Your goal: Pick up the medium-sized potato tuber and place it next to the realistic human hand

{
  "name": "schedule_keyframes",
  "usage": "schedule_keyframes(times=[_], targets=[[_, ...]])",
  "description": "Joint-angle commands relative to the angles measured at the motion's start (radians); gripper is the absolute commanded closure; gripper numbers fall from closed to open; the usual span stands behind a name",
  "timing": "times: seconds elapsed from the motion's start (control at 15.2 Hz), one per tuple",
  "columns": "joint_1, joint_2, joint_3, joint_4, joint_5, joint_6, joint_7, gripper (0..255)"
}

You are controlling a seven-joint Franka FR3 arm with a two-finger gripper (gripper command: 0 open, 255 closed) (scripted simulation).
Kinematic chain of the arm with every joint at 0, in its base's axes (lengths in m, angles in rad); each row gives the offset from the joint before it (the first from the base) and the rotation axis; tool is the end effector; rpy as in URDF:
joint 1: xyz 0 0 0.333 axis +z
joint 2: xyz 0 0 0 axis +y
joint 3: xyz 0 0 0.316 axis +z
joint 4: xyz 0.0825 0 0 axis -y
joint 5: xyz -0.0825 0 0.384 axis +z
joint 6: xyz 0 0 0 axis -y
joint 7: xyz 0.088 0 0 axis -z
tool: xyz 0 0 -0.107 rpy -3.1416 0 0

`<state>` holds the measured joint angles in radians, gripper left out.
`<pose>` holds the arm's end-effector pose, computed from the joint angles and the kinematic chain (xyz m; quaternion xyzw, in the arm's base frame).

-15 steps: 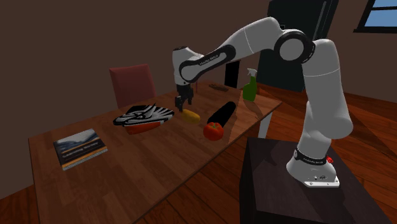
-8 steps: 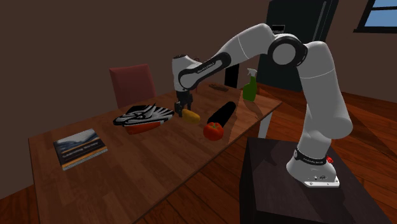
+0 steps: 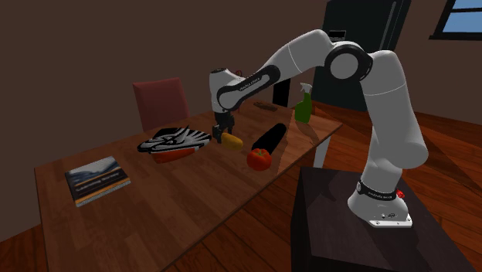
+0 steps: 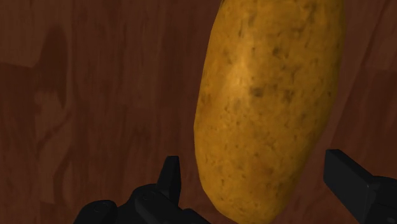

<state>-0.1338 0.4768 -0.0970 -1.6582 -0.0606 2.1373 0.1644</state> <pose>0.6584 -0.1498 0.3349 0.9834 -0.1748 0.0004 0.0478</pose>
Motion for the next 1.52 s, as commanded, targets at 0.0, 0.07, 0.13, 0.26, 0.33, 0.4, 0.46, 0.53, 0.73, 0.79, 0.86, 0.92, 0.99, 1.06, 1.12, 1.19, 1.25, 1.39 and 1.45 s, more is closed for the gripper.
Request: schedule_keyframes(times=[0.0, 0.07, 0.13, 0.26, 0.33, 0.4, 0.46, 0.53, 0.73, 0.79, 0.86, 0.92, 0.99, 1.06, 1.12, 1.19, 1.25, 1.39, 1.45], targets=[[0.000, 0.000, 0.000, 0.000, 0.000, 0.000, 0.000, 255], [0.000, 0.000, 0.000, 0.000, 0.000, 0.000, 0.000, 255], [0.000, 0.000, 0.000, 0.000, 0.000, 0.000, 0.000, 255], [0.000, 0.000, 0.000, 0.001, 0.000, 0.000, 0.000, 255], [0.000, 0.000, 0.000, 0.000, 0.000, 0.000, 0.000, 255], [0.000, 0.000, 0.000, 0.000, 0.000, 0.000, 0.000, 255], [0.000, -0.001, 0.000, -0.001, 0.000, 0.000, 0.000, 255], [0.000, 0.000, 0.000, 0.000, 0.000, 0.000, 0.000, 255], [0.000, -0.012, 0.000, 0.010, 0.000, -0.021, -0.001, 255], [0.001, -0.017, 0.000, 0.015, 0.000, -0.032, -0.002, 255], [0.001, -0.023, -0.001, 0.021, 0.000, -0.043, -0.003, 255], [0.001, -0.028, -0.001, 0.027, 0.000, -0.055, -0.004, 255], [0.001, -0.033, -0.001, 0.033, -0.001, -0.066, -0.004, 255], [0.001, -0.038, -0.001, 0.040, -0.001, -0.077, -0.005, 255], [0.001, -0.042, -0.001, 0.046, -0.001, -0.088, -0.006, 255], [0.001, -0.047, -0.001, 0.053, -0.001, -0.100, -0.007, 255], [0.002, -0.051, -0.001, 0.060, -0.001, -0.111, -0.007, 255], [0.002, -0.059, -0.001, 0.075, -0.001, -0.134, -0.009, 255], [0.002, -0.063, -0.002, 0.083, -0.001, -0.146, -0.010, 255]])
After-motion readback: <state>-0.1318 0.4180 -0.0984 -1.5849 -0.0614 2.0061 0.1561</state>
